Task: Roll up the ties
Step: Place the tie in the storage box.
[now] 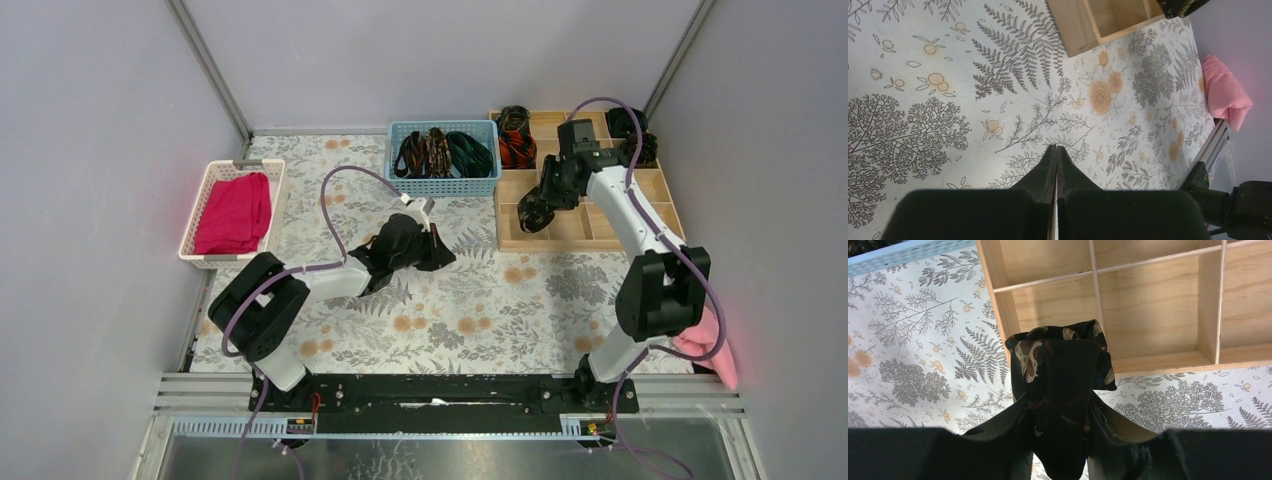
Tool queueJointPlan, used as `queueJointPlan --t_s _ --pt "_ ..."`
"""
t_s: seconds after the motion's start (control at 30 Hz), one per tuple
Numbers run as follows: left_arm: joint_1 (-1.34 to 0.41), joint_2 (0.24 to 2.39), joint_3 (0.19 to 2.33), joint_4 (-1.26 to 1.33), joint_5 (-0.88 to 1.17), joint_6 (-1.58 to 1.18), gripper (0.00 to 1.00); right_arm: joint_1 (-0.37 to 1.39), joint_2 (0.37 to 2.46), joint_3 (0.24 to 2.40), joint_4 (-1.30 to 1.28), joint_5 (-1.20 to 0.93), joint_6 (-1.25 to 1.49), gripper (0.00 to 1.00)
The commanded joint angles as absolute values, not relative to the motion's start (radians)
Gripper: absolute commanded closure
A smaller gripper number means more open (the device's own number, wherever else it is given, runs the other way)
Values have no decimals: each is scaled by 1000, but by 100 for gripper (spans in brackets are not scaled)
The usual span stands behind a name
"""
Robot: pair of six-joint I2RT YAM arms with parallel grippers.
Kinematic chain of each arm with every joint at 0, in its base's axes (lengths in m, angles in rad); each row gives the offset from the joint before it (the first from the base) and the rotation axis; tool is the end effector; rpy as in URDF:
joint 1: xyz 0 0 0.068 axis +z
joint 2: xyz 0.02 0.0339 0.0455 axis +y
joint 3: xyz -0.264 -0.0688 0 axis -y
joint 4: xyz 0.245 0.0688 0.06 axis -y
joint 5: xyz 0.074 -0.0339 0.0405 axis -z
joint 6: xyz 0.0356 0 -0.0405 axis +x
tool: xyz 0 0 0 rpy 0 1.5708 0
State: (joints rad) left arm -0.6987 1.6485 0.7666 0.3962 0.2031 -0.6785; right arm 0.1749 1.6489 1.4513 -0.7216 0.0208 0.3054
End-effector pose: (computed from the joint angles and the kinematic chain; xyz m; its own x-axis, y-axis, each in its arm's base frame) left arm 0.2548 -0.2234 0.1749 -0.7594 -0.1649 -0.6294 0.3725 0.6830 -0.6283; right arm 0.3537 0.0618 0.3003 -0.7953 0.1647 -0.5834 0.0813 0.9827 0.1666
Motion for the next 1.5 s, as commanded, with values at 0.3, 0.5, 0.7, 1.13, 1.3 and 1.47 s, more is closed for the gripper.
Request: queueJointPlan --t_s 0.3,0.5,0.7,1.13,1.3,1.47 --pt "-689 1581 807 370 270 -690 100 133 1832 1675 -952 -175 257 100" --pt "-689 1572 790 376 289 -690 100 132 1927 1724 -982 -153 255 100" --pt "-682 1556 778 372 287 -686 100 132 2007 1740 -994 -96 260 100" --pt "-678 1577 769 407 304 -710 100 130 2202 1809 -1102 -195 200 100" --pt "-675 1595 771 422 311 -716 100 136 2286 1860 -1147 -128 209 100" --pt "-668 1605 769 429 321 -709 100 144 2319 1841 -1080 -127 222 98"
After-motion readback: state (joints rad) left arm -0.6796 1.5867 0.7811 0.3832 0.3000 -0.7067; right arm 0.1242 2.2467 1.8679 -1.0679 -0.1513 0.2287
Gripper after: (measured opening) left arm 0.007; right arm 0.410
